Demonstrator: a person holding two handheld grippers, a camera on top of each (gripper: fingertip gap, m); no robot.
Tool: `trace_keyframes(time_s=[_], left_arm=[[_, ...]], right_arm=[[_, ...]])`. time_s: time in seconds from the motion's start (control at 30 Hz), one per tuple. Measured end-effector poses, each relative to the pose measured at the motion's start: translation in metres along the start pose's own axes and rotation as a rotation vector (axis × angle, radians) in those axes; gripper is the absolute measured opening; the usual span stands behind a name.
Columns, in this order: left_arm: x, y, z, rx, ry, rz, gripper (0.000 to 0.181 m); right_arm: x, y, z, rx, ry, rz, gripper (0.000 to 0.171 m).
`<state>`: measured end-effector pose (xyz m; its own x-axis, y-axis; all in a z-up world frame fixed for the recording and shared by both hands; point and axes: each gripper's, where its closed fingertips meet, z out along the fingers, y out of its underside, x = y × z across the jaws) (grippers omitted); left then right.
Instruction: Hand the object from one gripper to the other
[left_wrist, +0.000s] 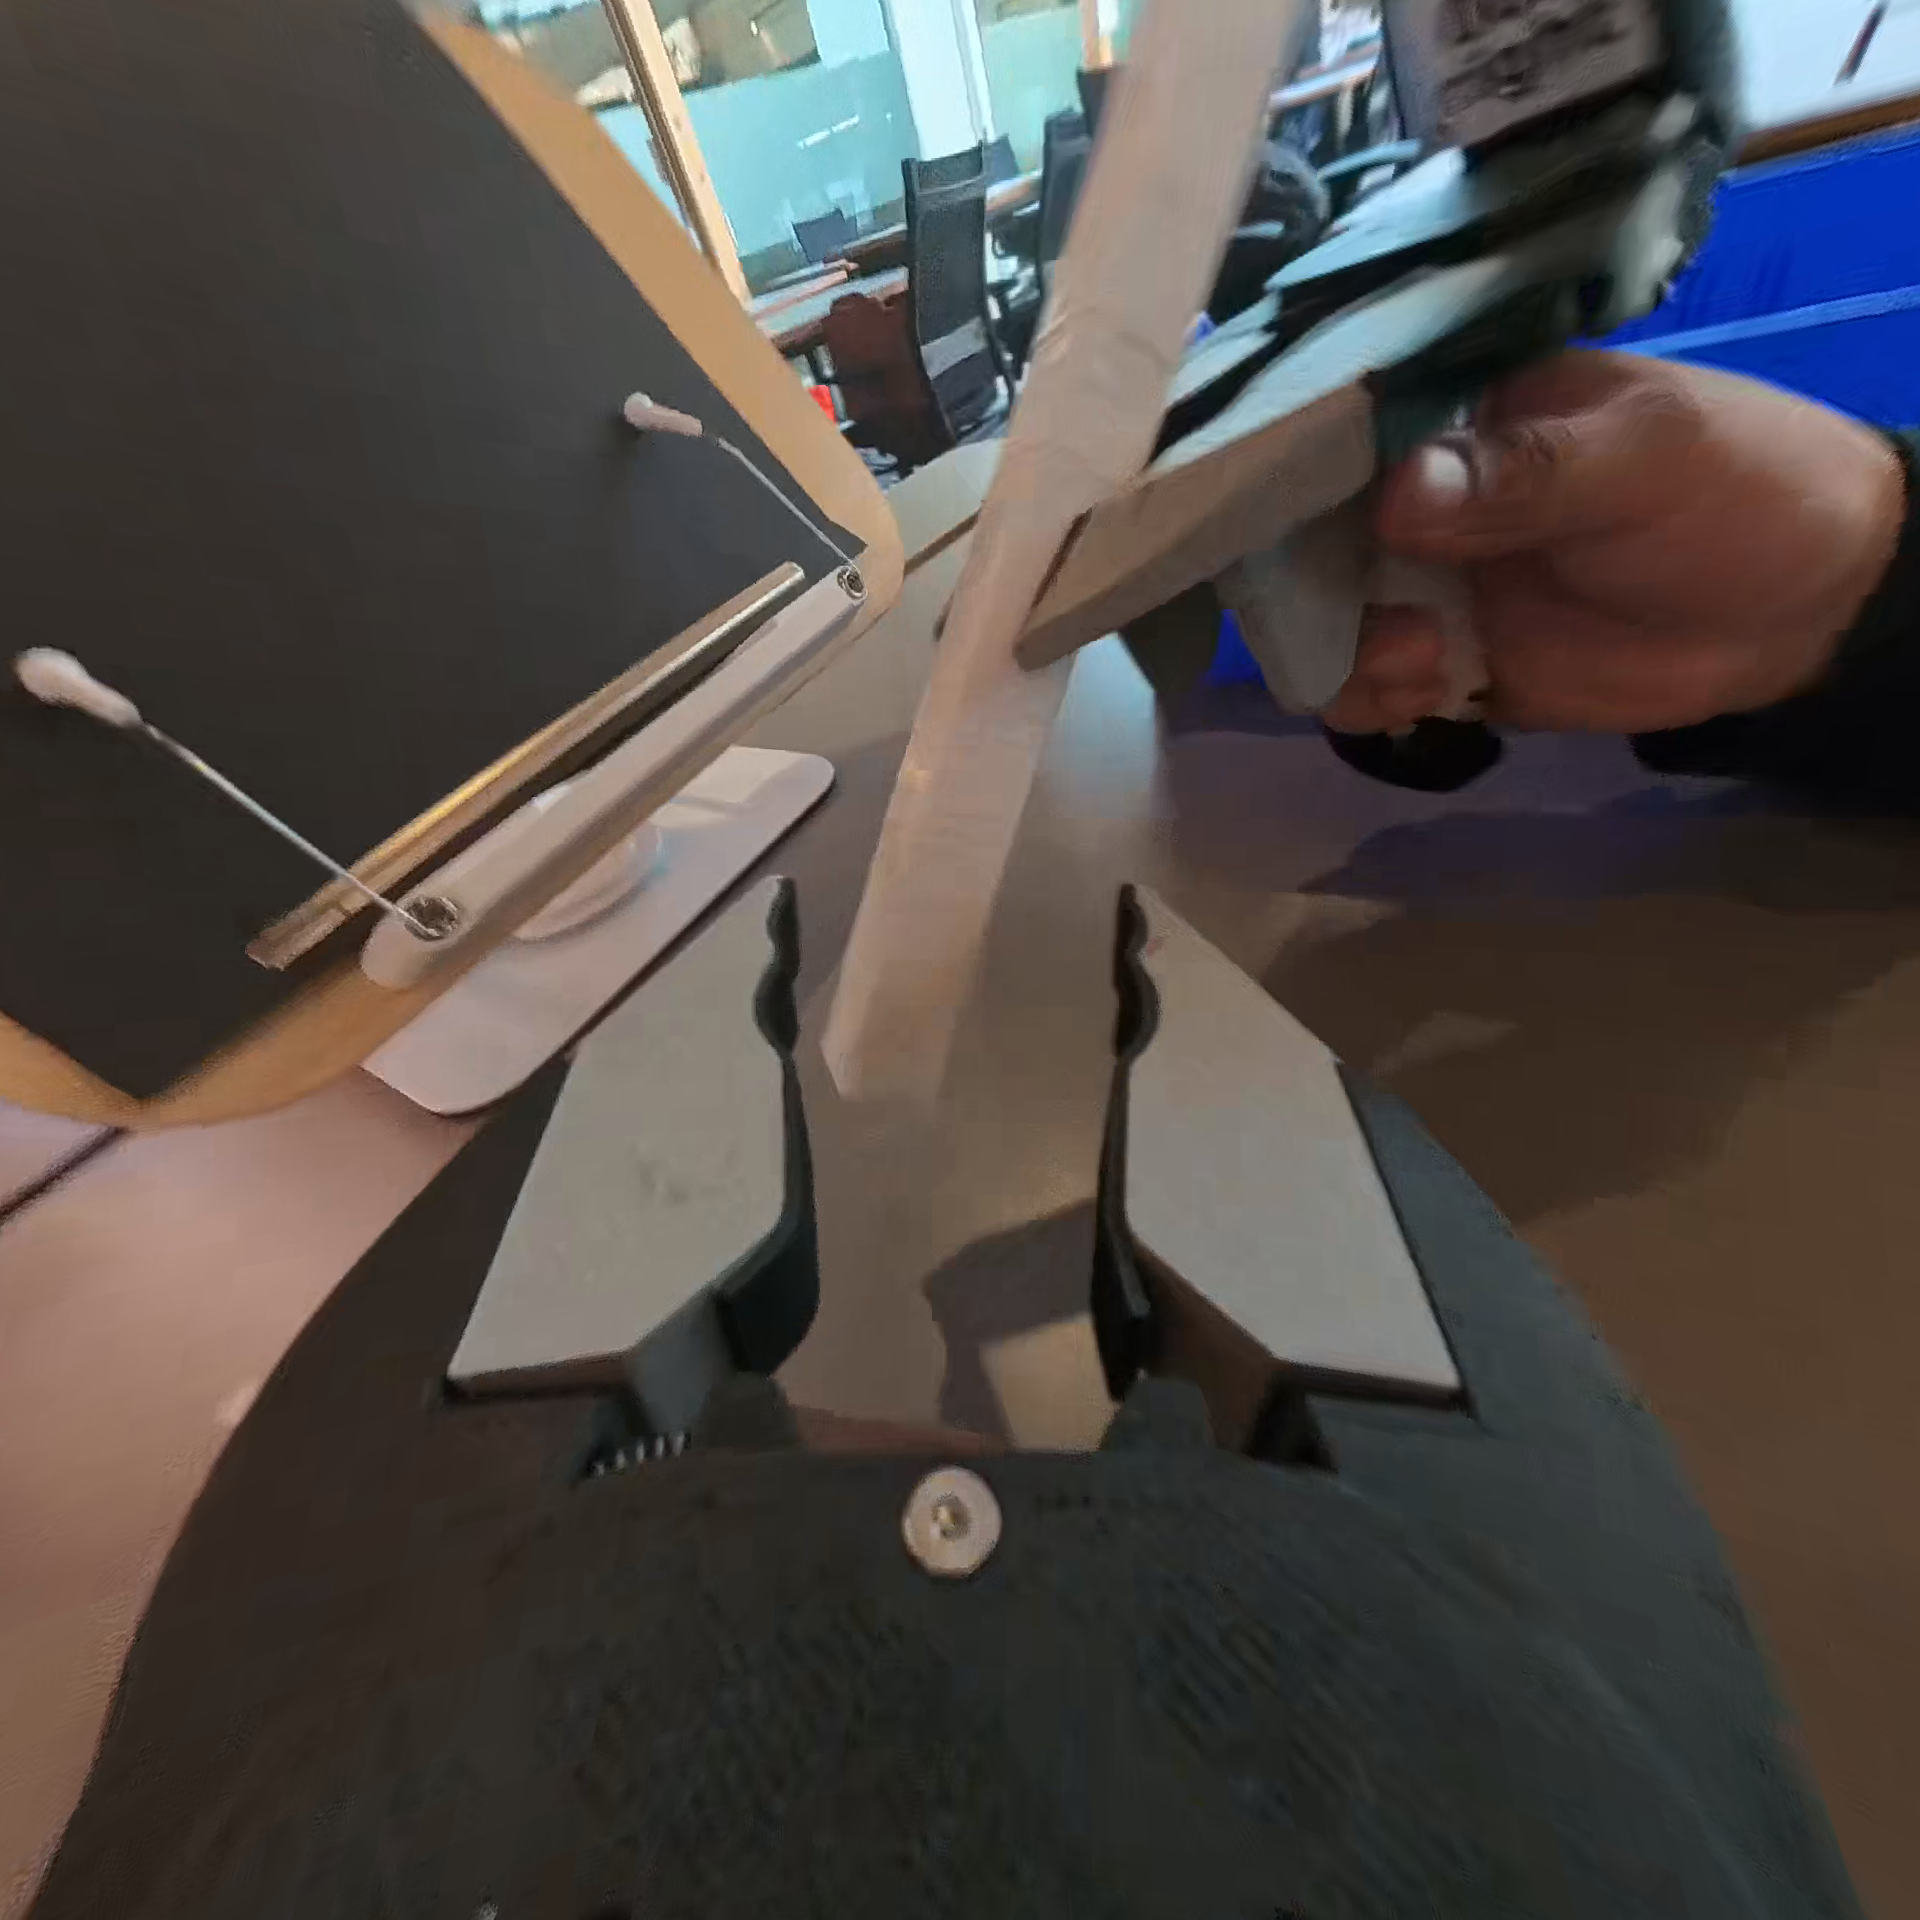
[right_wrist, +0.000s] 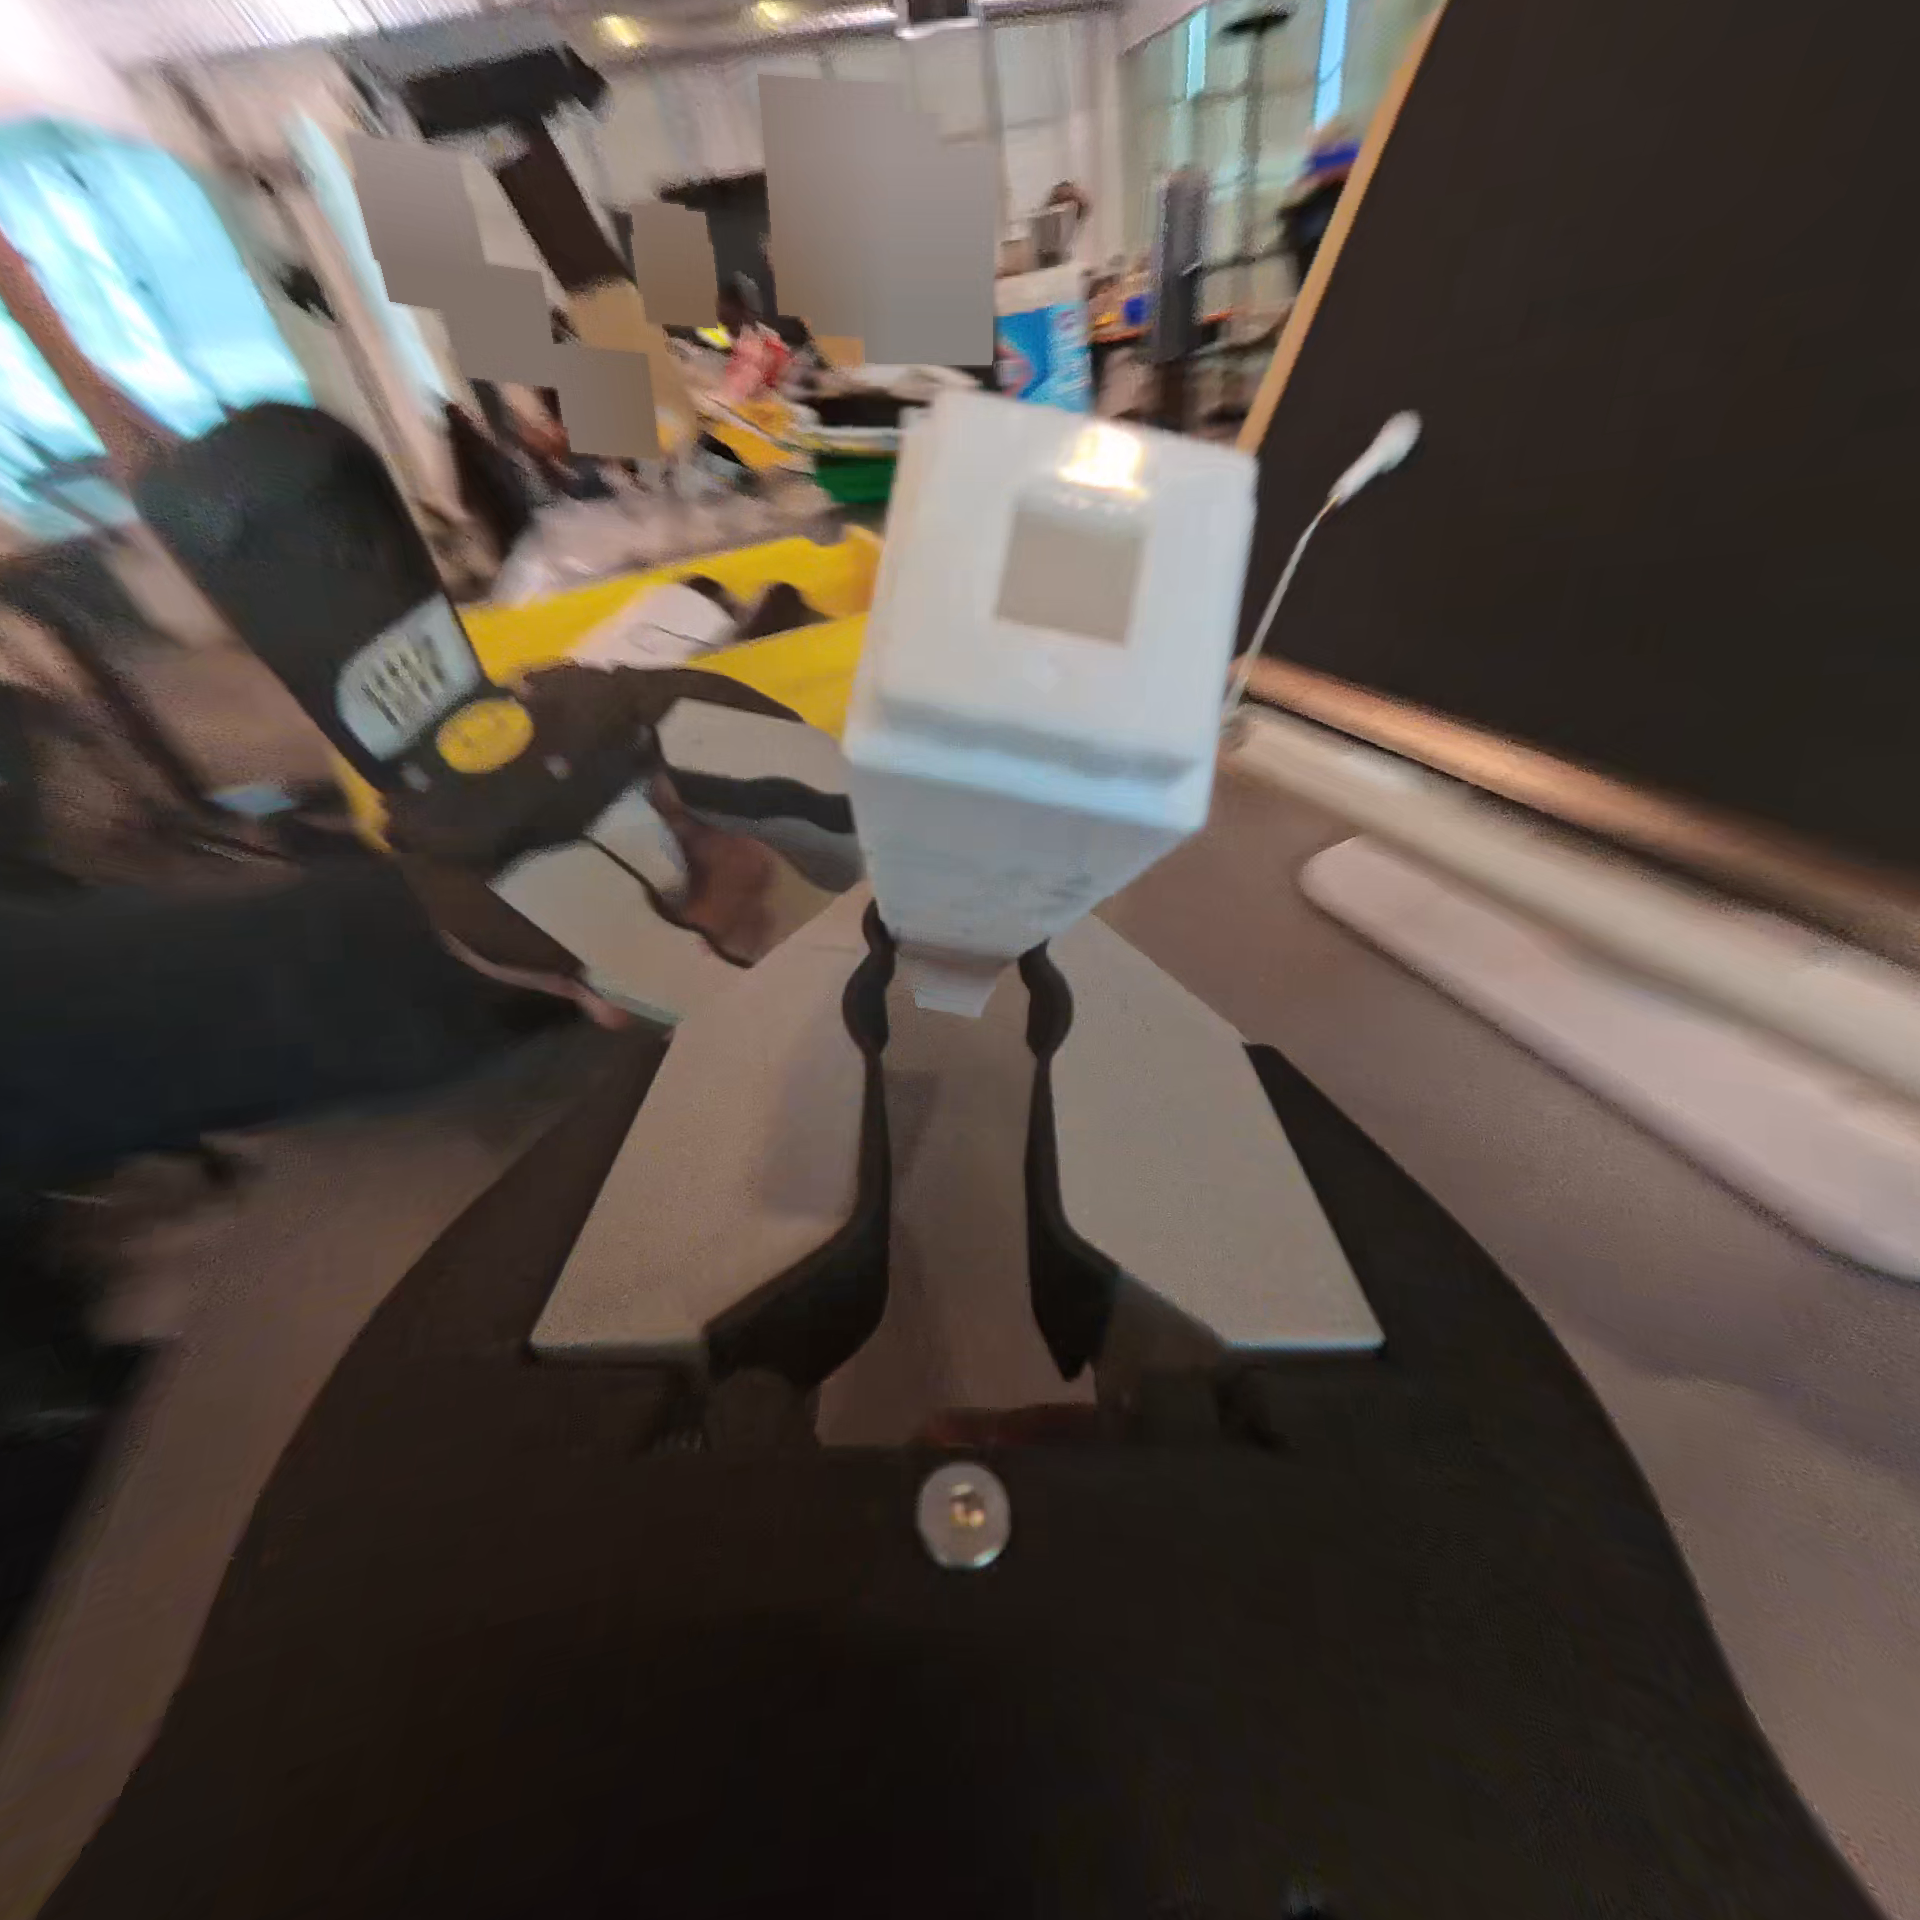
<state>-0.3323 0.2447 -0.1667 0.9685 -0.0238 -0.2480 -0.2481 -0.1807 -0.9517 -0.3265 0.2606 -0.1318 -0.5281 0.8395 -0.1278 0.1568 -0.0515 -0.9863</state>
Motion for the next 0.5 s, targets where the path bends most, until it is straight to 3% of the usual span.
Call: trace_keyframes(time_s=[0.03,0.17,0.23,0.37,0.5], left_arm=[[-0.002,-0.001,-0.001,0.006,0.025,-0.064,0.065],[0.001,-0.006,-0.009,0.037,0.207,-0.355,0.061],[0.015,-0.014,-0.016,0.072,0.368,-0.500,0.050],[0.041,-0.032,-0.029,0.106,0.690,-0.823,0.058],[0.056,-0.026,-0.025,0.041,0.797,-0.942,0.068]], right_arm=[[0.002,-0.005,-0.004,0.000,0.065,-0.140,0.020],[0.012,-0.016,-0.017,-0.064,0.350,-0.668,0.021],[0.016,-0.017,-0.021,-0.118,0.477,-0.907,0.021],[0.031,-0.018,-0.025,-0.280,0.718,-1.338,0.020],[0.028,-0.011,-0.012,-0.401,0.795,-1.630,0.020]])
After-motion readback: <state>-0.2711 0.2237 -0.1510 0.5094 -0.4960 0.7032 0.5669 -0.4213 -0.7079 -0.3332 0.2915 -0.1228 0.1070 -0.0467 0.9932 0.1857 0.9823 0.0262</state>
